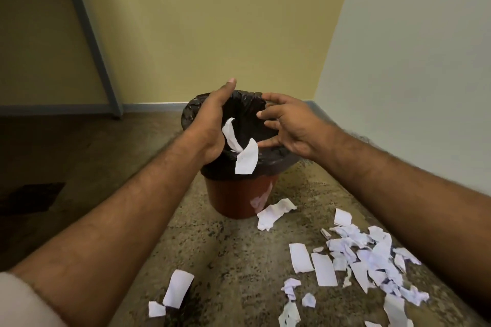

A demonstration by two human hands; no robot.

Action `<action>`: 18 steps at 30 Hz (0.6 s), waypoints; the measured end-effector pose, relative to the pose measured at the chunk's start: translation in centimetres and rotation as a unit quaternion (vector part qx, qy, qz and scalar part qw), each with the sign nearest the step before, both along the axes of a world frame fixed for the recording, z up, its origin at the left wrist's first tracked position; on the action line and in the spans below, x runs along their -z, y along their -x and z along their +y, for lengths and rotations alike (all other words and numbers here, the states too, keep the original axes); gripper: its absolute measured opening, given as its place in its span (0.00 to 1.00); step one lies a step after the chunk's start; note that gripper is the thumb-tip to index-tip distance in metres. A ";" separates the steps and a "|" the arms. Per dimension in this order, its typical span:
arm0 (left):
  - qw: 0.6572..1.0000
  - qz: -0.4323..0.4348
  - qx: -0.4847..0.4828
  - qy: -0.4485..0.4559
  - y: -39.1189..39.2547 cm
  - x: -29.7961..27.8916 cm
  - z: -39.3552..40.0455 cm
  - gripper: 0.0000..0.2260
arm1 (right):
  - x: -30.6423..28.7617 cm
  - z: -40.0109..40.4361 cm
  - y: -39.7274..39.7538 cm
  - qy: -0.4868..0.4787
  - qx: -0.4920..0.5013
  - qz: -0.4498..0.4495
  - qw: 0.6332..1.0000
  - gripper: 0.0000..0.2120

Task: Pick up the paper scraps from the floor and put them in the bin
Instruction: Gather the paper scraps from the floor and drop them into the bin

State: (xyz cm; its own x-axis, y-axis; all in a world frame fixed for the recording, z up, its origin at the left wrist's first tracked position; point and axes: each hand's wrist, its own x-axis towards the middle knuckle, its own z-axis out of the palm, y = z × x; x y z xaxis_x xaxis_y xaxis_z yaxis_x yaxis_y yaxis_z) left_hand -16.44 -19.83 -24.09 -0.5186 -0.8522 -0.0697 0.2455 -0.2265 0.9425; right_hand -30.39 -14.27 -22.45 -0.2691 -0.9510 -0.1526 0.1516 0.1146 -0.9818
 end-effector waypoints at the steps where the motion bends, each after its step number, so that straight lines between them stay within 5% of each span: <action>1: 1.000 -0.013 -0.017 0.012 0.1 0.1 0.1 0.27 | 0.1 0.2 0.0 0.009 0.010 0.010 1.000 0.21; 3: 0.999 -0.029 -0.019 0.035 0.2 0.5 0.1 0.18 | 0.5 0.9 -0.1 0.028 0.020 0.038 0.999 0.19; 6: 0.996 -0.023 0.016 0.082 0.6 1.3 0.8 0.24 | 1.7 2.7 0.1 0.057 0.011 0.157 0.986 0.14; 10: 0.972 -0.082 -0.047 0.217 0.9 2.3 2.2 0.14 | 3.7 5.9 0.4 0.150 -0.019 0.328 0.933 0.08; 12: 0.907 -0.177 -0.151 0.349 0.5 4.1 2.8 0.17 | 5.2 7.7 0.7 0.174 -0.044 0.393 0.902 0.07; 14: 0.808 -0.236 -0.223 0.492 -0.6 5.9 5.1 0.10 | 7.2 9.6 1.1 0.170 -0.084 0.446 0.875 0.07; 18: 0.723 -0.317 -0.082 0.609 -5.0 10.9 9.1 0.08 | 11.9 13.6 1.9 0.112 -0.189 0.518 0.826 0.06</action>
State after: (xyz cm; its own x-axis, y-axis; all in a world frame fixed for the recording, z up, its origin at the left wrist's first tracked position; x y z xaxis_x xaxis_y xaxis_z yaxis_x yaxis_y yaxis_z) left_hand -11.49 -10.74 -35.01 -0.5971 -0.5289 0.6031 -0.3940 0.8483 0.3538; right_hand -32.32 -0.62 -34.33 0.1788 -0.9699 0.1653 -0.7890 -0.2417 -0.5648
